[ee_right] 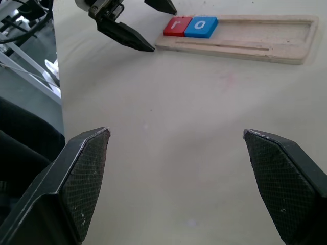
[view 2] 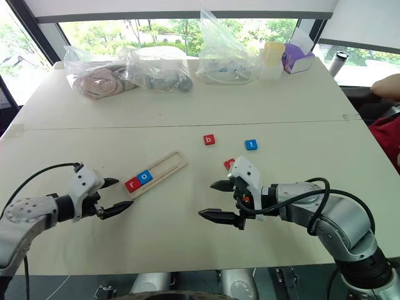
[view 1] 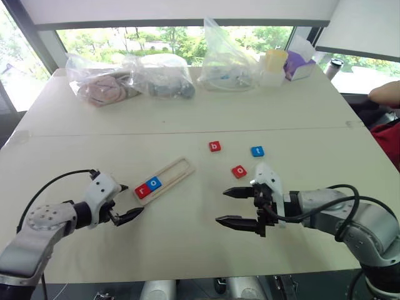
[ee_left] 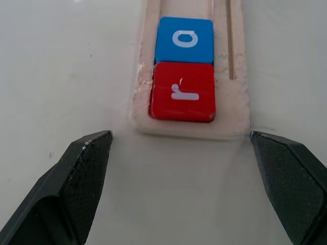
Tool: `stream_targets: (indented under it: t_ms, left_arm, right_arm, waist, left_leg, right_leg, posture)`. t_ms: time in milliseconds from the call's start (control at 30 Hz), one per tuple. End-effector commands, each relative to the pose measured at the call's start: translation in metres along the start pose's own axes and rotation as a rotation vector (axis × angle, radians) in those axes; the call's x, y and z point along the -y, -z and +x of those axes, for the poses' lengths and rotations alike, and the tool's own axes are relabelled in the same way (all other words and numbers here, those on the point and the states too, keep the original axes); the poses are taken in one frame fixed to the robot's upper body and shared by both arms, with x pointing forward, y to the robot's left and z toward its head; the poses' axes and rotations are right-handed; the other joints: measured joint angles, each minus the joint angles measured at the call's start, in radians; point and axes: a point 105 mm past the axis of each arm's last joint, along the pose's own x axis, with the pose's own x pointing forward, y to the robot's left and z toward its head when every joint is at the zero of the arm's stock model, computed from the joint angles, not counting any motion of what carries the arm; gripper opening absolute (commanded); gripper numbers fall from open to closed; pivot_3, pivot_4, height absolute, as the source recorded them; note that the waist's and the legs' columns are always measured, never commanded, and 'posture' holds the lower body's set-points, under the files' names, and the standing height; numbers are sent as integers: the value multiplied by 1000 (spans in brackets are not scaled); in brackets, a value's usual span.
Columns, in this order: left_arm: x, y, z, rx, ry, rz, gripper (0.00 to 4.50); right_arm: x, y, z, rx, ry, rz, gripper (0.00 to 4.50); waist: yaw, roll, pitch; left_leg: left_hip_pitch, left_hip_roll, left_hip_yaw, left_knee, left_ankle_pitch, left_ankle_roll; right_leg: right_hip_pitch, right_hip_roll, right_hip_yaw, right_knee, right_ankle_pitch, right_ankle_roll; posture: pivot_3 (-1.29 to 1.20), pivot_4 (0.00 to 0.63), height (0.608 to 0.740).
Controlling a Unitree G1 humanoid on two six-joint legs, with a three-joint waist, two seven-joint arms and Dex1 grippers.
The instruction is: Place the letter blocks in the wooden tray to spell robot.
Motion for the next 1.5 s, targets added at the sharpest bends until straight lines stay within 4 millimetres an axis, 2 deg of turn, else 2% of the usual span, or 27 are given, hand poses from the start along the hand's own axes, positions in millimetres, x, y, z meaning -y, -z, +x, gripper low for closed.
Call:
stream_targets:
  t_ms: [33,200,400,467,533,567,667,767,867,933,1067,1133,1267,1433,1500]
  left_arm:
    - [0,3,10,-1,-13,27,4500]
    - [0,16,22,-37,-34,7,4500]
    - [12,22,30,-46,14,1,4500]
    - [14,25,31,-51,22,-5,3948]
    - [14,28,30,-62,21,1,3270]
    - [14,29,29,-64,23,6,3146]
    - [14,30,29,-72,28,30,3147]
    - [8,27,29,-52,27,40,3147]
    - [7,13,25,8,88,71,3147]
    - [6,0,18,21,183,160,3147]
    - [-1,-9,9,-34,339,326,3147]
    - [-7,-18,14,-27,391,380,3147]
    - [-19,-28,40,-11,445,461,3147]
    - [-17,-36,61,24,500,493,3147]
    - [-15,-30,69,-13,533,559,3147]
  right_arm:
    - [-7,-9,4,28,-11,-60,4301]
    - [-7,-12,7,41,-4,-65,4301]
    - [-5,-12,7,39,13,-68,4301]
    - [-3,-12,6,39,22,-70,4500]
    - [-2,-12,6,38,31,-71,4500]
    - [-1,-12,5,37,33,-71,4500]
    - [0,-11,4,35,40,-71,4500]
    - [2,-10,4,34,49,-70,4500]
    - [3,-9,4,37,58,-71,4500]
    - [5,-8,4,38,65,-70,4500]
    - [12,-5,-1,38,102,-62,4500]
    - [19,-3,-6,41,139,-58,4500]
    - [23,-4,-9,73,191,-49,4500]
    - [18,-1,-8,81,210,-41,4500]
    - [16,0,-6,81,219,-38,4500]
  waist:
    - [2,0,0]
    - [6,6,-4]
    - [19,11,-7]
    - [21,13,-8]
    - [22,14,-10]
    - [22,15,-10]
    - [21,16,-11]
    - [21,18,-12]
    - [20,18,-12]
    - [18,17,-12]
    - [16,16,-11]
    - [20,16,-10]
    - [22,14,-10]
    - [17,12,-8]
    - [18,12,-8]
  left_leg:
    - [0,0,0,0,0,0]
    - [1,-1,0,2,0,0]
    - [2,-1,0,4,0,0]
    - [2,-1,0,4,0,0]
    - [2,-1,0,4,0,0]
    - [2,-1,0,4,0,0]
    - [2,-1,0,4,0,0]
    - [2,-1,0,4,0,0]
    - [2,-2,0,4,0,0]
    - [2,-2,0,4,0,0]
    - [0,-1,0,3,0,0]
    - [-1,-2,1,2,0,0]
    - [-2,-3,1,3,0,0]
    - [-1,-3,1,3,0,1]
    - [-1,-3,1,3,0,1]
  right_leg:
    - [0,0,0,0,0,0]
    - [2,0,0,0,0,2]
    - [4,0,0,0,0,3]
    - [4,0,0,0,0,3]
    - [4,-1,0,0,0,3]
    - [4,-1,0,0,0,3]
    - [4,0,0,0,0,3]
    - [4,0,0,0,0,3]
    - [4,0,0,0,0,3]
    - [3,1,0,0,0,3]
    - [1,2,-1,0,0,3]
    - [0,1,-1,0,0,3]
    - [1,1,-1,-1,0,3]
    - [1,1,0,0,2,3]
    - [1,2,0,0,3,4]
  posture:
    - [0,150,740]
    - [0,150,740]
    - [0,150,740]
    - [0,150,740]
    - [0,150,740]
    - [0,150,740]
    - [0,150,740]
    - [0,150,740]
    - [0,150,740]
    - [0,150,740]
    - [0,150,740]
    - [0,150,740]
    - [0,150,740]
    - [0,150,740]
    - [0,150,740]
